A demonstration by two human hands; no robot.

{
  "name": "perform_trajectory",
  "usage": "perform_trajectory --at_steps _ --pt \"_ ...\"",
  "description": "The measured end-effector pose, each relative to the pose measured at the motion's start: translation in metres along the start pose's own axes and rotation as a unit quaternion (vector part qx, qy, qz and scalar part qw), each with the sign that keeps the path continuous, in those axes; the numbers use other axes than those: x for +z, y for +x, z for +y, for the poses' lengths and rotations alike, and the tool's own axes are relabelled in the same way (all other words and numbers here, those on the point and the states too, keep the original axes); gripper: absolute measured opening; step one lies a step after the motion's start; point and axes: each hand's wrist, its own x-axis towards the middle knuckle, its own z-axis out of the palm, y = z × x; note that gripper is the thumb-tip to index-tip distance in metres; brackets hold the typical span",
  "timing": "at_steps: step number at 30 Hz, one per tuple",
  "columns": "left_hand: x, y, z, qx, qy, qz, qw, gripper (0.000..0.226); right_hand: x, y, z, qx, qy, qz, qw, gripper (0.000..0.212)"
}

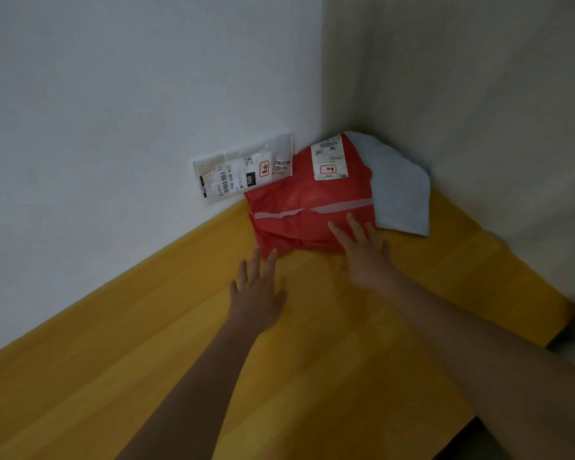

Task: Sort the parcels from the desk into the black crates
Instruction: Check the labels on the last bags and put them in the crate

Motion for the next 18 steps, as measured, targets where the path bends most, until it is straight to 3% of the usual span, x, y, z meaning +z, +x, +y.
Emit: perform_trajectory --at_steps 7,18 --pt "-0.003 0.018 -0.007 -0.029 -0.009 0.008 0.999 0.077 0.004 0.051 0.008 -0.015 -0.014 -0.078 0.997 0.091" --pt "0.019 -0.013 -0.028 -0.044 -0.042 -0.012 0.998 0.075 0.042 -0.009 -0.021 -0.069 -0.027 -0.135 0.988 0.08"
